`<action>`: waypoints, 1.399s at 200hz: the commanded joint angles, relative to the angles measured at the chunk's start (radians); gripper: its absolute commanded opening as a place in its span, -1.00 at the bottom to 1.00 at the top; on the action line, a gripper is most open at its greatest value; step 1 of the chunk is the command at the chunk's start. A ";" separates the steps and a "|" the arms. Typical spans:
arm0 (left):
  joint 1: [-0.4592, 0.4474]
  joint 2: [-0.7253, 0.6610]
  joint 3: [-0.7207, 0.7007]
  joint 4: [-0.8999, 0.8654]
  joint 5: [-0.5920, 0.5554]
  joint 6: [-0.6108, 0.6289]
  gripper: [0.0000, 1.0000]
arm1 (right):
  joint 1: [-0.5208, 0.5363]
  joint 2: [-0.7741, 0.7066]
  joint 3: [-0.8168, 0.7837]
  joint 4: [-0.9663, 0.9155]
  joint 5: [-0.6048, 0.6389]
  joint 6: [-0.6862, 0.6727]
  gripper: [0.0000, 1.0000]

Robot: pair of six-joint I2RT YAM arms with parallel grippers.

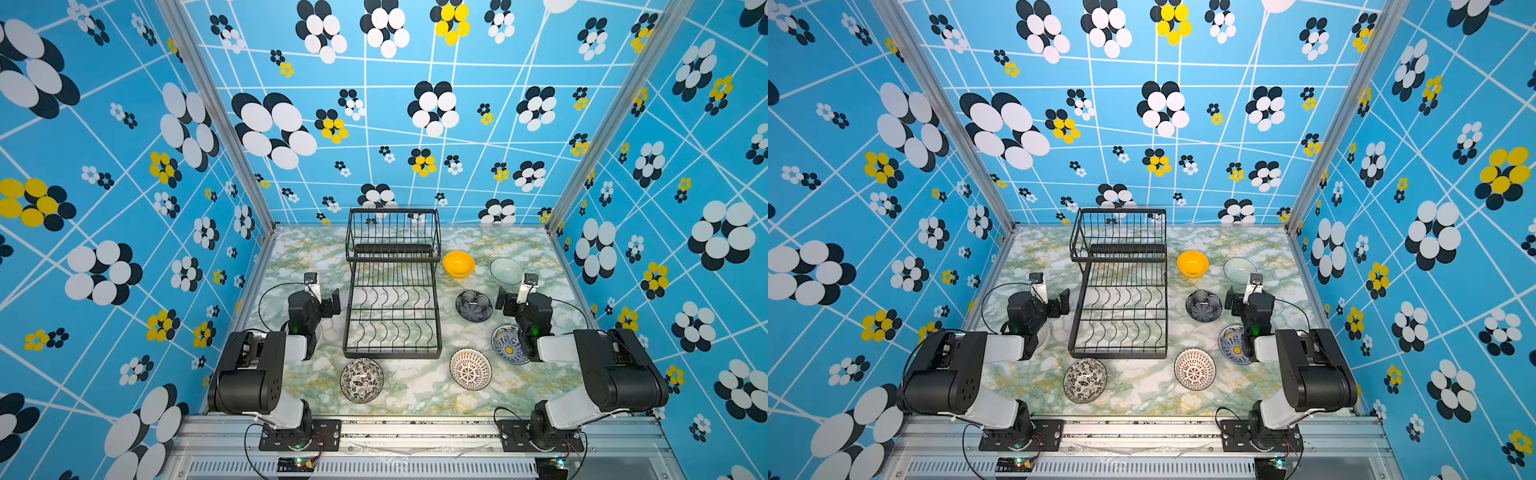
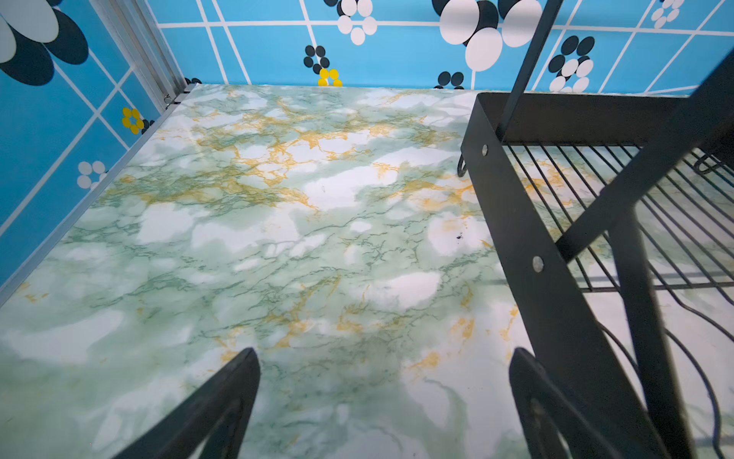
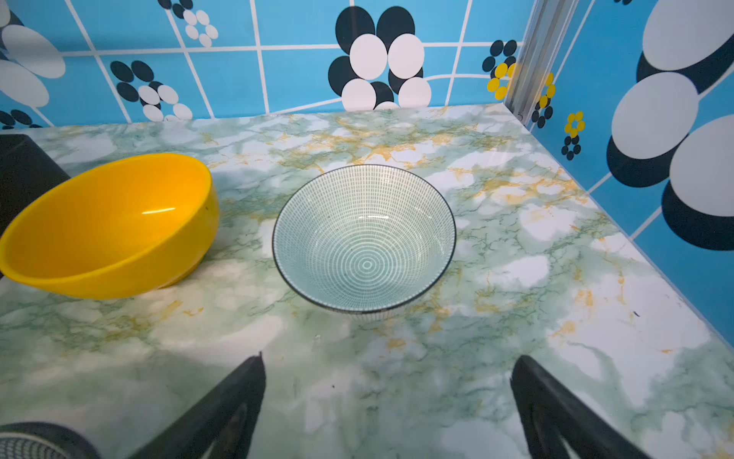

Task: Load bowls into a dish rack
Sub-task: Pick up the bowl from the middle-left of the table.

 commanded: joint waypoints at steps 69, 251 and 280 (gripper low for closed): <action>-0.006 0.013 0.022 0.022 0.013 0.016 0.98 | 0.005 0.014 0.020 0.019 0.010 -0.012 1.00; -0.007 -0.053 -0.020 0.058 -0.080 -0.007 0.98 | 0.058 -0.143 -0.055 0.042 0.211 -0.014 1.00; -0.065 -0.394 0.005 -0.290 -0.334 -0.072 0.97 | 0.164 -0.428 -0.016 -0.282 0.291 0.057 1.00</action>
